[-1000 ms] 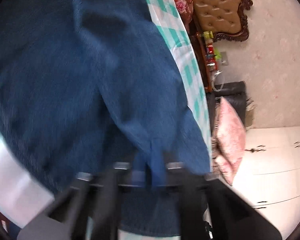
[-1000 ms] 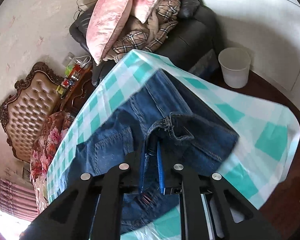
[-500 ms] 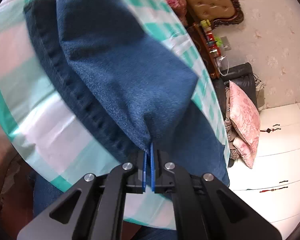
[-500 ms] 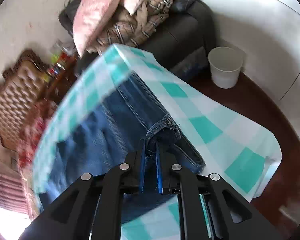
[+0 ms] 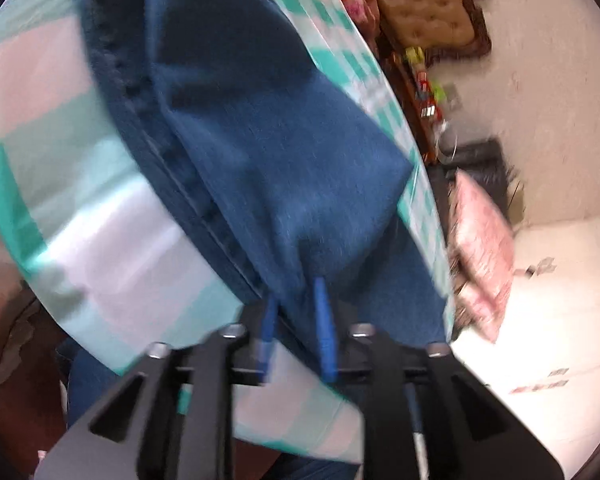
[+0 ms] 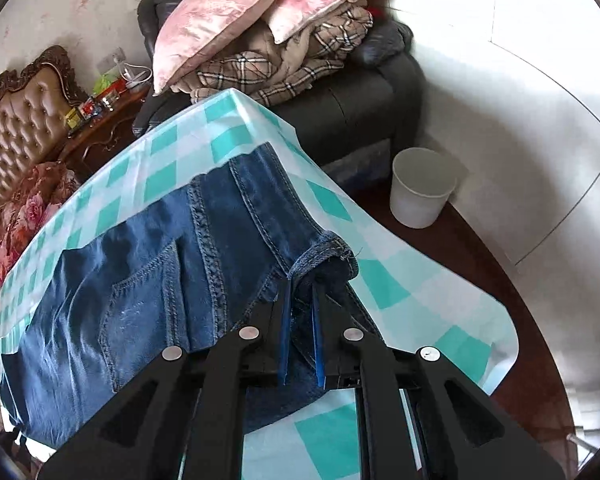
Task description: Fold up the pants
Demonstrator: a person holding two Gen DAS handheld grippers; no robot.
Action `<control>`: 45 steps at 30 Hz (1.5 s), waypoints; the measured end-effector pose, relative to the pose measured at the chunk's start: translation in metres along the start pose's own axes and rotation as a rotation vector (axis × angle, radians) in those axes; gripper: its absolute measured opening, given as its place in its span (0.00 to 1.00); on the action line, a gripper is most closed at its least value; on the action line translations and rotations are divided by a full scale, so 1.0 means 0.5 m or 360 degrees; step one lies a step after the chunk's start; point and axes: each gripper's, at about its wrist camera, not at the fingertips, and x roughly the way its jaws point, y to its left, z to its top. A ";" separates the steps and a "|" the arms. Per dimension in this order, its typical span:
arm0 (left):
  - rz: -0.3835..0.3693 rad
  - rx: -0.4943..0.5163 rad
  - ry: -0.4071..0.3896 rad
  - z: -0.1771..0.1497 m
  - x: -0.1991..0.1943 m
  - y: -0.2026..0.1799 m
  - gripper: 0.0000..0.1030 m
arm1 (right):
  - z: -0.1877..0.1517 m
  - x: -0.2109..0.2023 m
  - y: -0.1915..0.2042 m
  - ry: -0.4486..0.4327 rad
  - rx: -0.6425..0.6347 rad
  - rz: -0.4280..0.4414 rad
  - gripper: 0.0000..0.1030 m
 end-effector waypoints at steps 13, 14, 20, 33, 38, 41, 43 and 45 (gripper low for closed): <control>0.0020 -0.0215 -0.0200 0.224 -0.049 0.105 0.02 | 0.012 0.010 0.020 0.0011 0.0006 -0.0026 0.09; -0.0001 -0.0190 -0.0224 0.225 -0.076 0.100 0.02 | 0.017 0.006 0.021 0.0002 0.0020 -0.0009 0.09; 0.0153 -0.0135 -0.0257 0.175 -0.119 0.123 0.02 | 0.044 -0.027 0.024 -0.0075 0.0014 0.0013 0.09; 0.0174 -0.0102 -0.0237 0.179 -0.094 0.122 0.04 | 0.017 0.012 0.013 -0.0032 0.0013 -0.0070 0.08; 0.0185 -0.0084 -0.0210 0.180 -0.098 0.122 0.06 | -0.001 0.019 -0.006 0.0026 0.0033 -0.0064 0.10; 0.0172 -0.0080 -0.0223 0.181 -0.094 0.110 0.16 | -0.005 0.023 -0.026 0.0071 0.0090 -0.0021 0.21; 0.0169 -0.0081 -0.0223 0.182 -0.093 0.104 0.21 | -0.007 0.020 -0.036 0.0080 0.0121 0.0018 0.23; 0.0167 -0.0086 -0.0220 0.184 -0.091 0.098 0.26 | -0.004 0.021 -0.048 0.0095 0.0161 0.0076 0.23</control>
